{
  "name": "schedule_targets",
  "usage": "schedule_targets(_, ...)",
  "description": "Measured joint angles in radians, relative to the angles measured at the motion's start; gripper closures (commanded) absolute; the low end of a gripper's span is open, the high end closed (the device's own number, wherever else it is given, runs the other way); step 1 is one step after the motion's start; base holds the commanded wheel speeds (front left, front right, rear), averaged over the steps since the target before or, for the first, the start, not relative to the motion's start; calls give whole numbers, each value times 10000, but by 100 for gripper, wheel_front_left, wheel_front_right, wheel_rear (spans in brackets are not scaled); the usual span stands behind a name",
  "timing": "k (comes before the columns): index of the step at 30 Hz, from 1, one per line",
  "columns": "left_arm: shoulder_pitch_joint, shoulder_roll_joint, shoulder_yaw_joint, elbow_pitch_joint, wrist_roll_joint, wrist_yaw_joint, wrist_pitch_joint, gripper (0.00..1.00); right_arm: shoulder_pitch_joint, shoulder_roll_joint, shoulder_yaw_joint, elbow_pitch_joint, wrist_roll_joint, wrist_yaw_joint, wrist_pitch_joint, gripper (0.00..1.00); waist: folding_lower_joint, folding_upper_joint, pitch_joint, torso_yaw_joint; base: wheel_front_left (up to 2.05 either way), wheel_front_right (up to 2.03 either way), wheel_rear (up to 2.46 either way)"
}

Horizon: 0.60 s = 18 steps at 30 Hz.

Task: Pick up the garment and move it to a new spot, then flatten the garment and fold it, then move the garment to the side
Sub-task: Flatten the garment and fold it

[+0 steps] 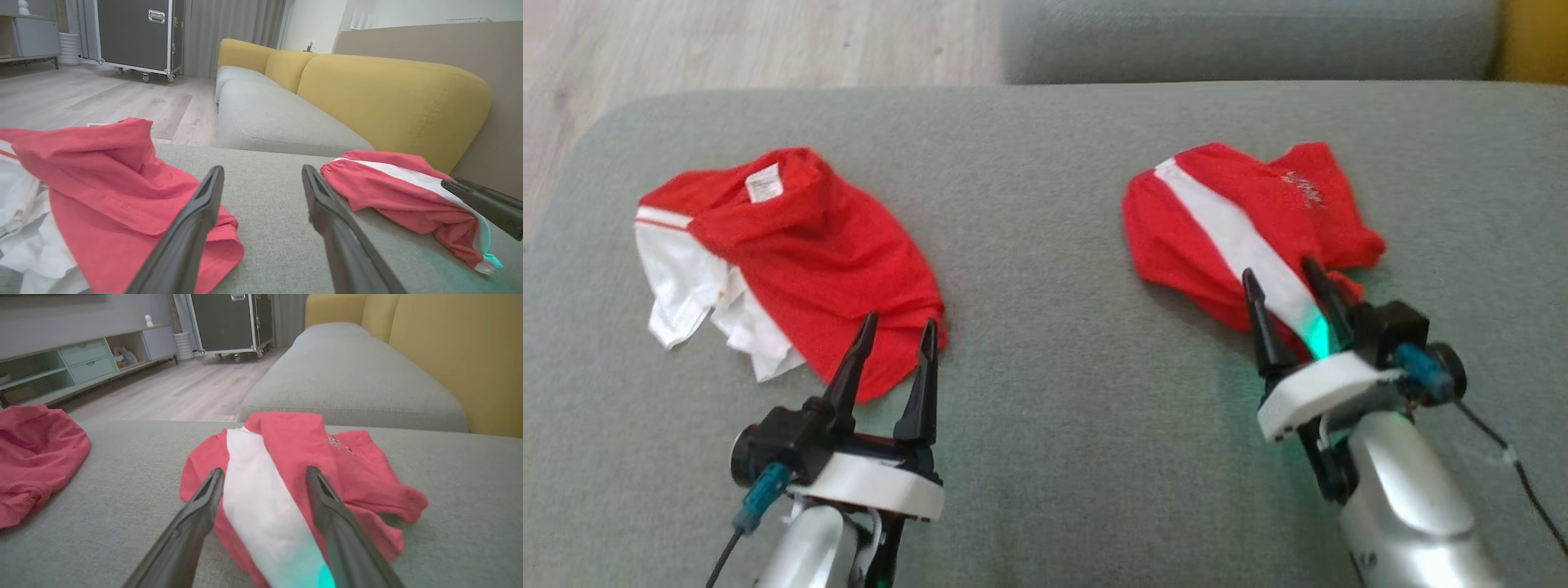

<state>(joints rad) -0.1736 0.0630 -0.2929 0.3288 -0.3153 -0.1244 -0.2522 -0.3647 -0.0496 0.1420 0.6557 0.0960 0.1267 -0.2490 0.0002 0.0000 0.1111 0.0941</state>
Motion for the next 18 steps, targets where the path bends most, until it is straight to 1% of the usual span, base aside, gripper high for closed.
schedule_targets(2,-93,-29,-6,36,15,-2,0,0,-387,-12,-104,510,56,-2,-2,0,-1,0,101,139,0,0,0)
schedule_targets(3,-113,-40,-6,42,15,-2,0,0,-558,-17,-138,757,171,-2,-2,9,-1,0,140,207,0,0,0)
schedule_targets(4,-116,-52,-4,59,15,-2,0,0,-707,-35,-125,1028,213,0,0,42,0,0,171,270,0,0,0)
schedule_targets(5,-116,-59,-4,79,15,-4,0,0,-839,-48,-98,1302,213,-2,27,76,0,0,194,327,0,0,0)
schedule_targets(6,-116,-61,4,81,15,-4,0,0,-950,-48,-65,1551,215,0,27,100,-1,0,213,374,0,0,0)
schedule_targets(9,-128,-69,12,82,15,-4,0,0,-1176,-79,169,1904,219,0,25,100,0,0,241,475,0,0,0)
schedule_targets(12,-136,-77,44,88,15,-6,0,0,-1375,-86,393,1824,364,0,12,100,-2,0,191,492,0,0,0)
schedule_targets(16,-133,-94,88,153,15,-6,0,0,-1366,-102,989,846,359,0,12,100,-2,0,60,429,0,0,0)
schedule_targets(18,-132,-98,115,163,15,-21,0,0,-1320,-119,1626,244,359,0,10,100,-2,0,-4,373,0,0,0)
